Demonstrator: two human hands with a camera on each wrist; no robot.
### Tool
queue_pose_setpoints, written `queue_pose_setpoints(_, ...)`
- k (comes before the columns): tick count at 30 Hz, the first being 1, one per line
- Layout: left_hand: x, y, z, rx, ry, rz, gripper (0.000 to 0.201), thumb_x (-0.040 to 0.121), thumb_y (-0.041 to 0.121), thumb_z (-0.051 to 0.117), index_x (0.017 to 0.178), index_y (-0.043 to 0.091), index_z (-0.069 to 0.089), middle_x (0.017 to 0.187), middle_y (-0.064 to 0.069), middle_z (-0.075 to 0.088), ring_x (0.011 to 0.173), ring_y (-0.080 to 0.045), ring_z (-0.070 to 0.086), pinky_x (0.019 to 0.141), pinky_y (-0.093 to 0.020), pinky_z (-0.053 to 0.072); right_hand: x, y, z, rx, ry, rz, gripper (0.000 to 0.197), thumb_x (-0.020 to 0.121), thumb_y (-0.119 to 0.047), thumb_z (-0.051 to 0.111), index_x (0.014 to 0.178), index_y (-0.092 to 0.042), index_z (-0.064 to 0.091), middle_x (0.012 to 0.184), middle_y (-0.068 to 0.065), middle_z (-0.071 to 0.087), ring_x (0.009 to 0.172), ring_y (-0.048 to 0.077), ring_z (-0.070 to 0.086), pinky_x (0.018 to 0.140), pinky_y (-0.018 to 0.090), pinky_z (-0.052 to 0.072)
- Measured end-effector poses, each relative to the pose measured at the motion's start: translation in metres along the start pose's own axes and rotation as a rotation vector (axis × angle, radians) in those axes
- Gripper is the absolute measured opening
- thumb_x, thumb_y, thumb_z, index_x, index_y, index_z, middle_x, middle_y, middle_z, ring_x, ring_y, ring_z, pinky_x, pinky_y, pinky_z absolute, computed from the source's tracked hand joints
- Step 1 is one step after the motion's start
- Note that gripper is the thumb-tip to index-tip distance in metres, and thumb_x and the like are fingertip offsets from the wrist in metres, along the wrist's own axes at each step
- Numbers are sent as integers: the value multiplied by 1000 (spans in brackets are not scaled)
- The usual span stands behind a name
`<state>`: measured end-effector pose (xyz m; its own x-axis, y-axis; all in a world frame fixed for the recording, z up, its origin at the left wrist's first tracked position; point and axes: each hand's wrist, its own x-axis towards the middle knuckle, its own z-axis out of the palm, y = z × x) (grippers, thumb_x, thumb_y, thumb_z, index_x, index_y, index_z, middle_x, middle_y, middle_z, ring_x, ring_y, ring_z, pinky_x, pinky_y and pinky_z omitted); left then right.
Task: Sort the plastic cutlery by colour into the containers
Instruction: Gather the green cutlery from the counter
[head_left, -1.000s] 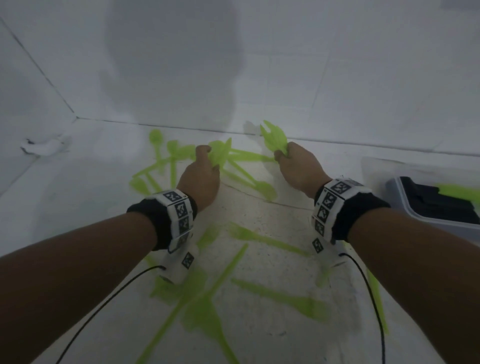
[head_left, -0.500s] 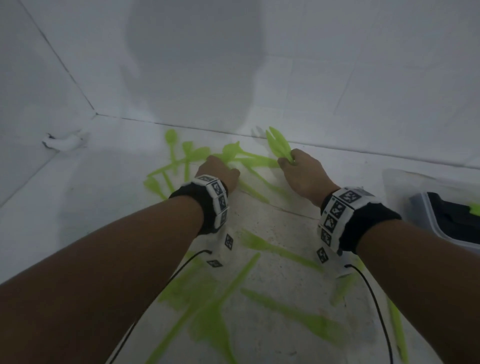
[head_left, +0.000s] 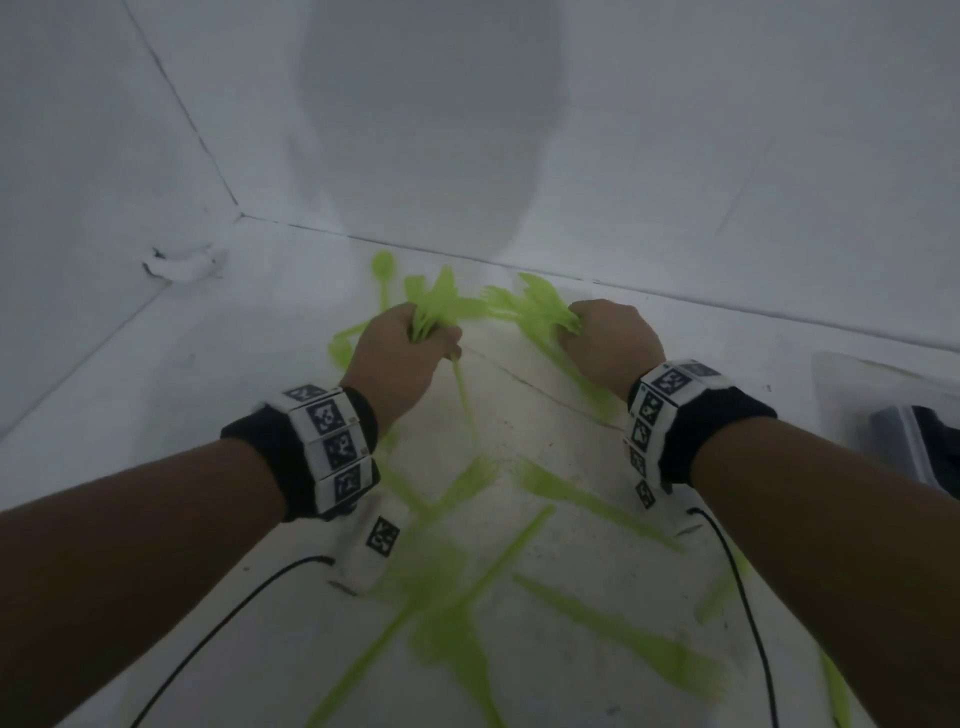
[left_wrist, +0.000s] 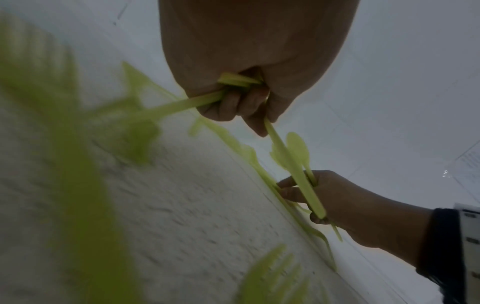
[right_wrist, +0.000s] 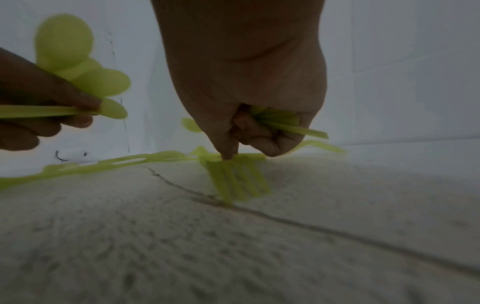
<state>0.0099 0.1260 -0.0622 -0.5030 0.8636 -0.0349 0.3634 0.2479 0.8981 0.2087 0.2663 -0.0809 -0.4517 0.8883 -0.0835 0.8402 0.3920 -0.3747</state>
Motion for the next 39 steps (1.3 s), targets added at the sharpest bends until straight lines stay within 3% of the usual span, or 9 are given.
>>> queue_pose_setpoints(4, -9, -6, -28, 8, 23, 21, 16, 98, 26, 63, 99, 10, 65, 86, 5, 76, 71, -13, 63, 67, -32, 49, -1, -16, 0, -9, -30, -14, 24, 98, -34, 55, 105, -13, 64, 109, 8, 67, 95, 28, 59, 75, 32, 42)
queue_pose_setpoints(8, -17, -13, -55, -75, 24, -4, 10, 103, 19, 52, 99, 13, 45, 81, -2, 77, 47, -17, 34, 44, -26, 30, -8, -29, -1, 52, -87, 8, 33, 96, -42, 59, 83, -12, 59, 85, 1, 60, 89, 26, 61, 61, 28, 37)
queue_pose_setpoints(11, -22, -18, -75, -64, 0, 41, 9, 105, 22, 52, 106, 13, 49, 72, -2, 71, 52, -16, 38, 53, -29, 34, -13, -42, 1, 72, -38, 1, 36, 102, -41, 49, 100, -7, 60, 94, 3, 59, 93, 26, 57, 74, 32, 42)
queue_pose_setpoints(14, -27, -22, -93, -23, -37, 92, 11, 107, 20, 50, 117, 15, 51, 74, -2, 70, 59, -14, 48, 63, -31, 42, -15, -59, 7, 74, -29, -19, 29, 104, -31, 45, 88, -10, 57, 85, 2, 56, 90, 29, 57, 71, 33, 36)
queue_pose_setpoints(17, -32, -28, -108, -45, -93, 75, 20, 107, 14, 48, 127, 18, 46, 83, -8, 73, 68, -8, 62, 70, -23, 50, -16, -80, 17, 31, -4, -37, 27, 104, -29, 46, 96, -9, 62, 86, 2, 55, 85, 27, 54, 71, 31, 35)
queue_pose_setpoints(19, -36, -33, -118, -49, -146, 38, 21, 107, 16, 47, 127, 22, 47, 90, -8, 75, 72, -17, 69, 73, -30, 54, -15, -92, 22, -23, 49, -48, 26, 104, -30, 47, 101, -11, 64, 90, 3, 56, 83, 26, 54, 70, 30, 36)
queue_pose_setpoints(26, -36, -58, -151, 131, -231, 101, 8, 106, 18, 47, 111, 24, 50, 91, 3, 76, 60, -17, 61, 62, -30, 48, -3, -109, 31, -238, -18, 32, 30, 102, -33, 53, 123, -18, 67, 126, 7, 61, 115, 30, 62, 88, 37, 49)
queue_pose_setpoints(34, -6, -70, -159, 210, -234, 170, 15, 105, 17, 45, 117, 25, 48, 95, 9, 72, 69, -15, 67, 54, -16, 43, -3, -123, 44, -386, 2, 39, 23, 101, -22, 47, 115, -14, 63, 114, 7, 61, 103, 31, 64, 75, 34, 45)
queue_pose_setpoints(39, 28, -68, -143, 231, -189, 129, 14, 103, 29, 52, 111, 16, 51, 97, -3, 68, 89, -26, 64, 70, -31, 46, -7, -125, 41, -304, 38, 49, 23, 99, -22, 51, 121, -16, 53, 108, 10, 65, 88, 32, 59, 70, 34, 45)
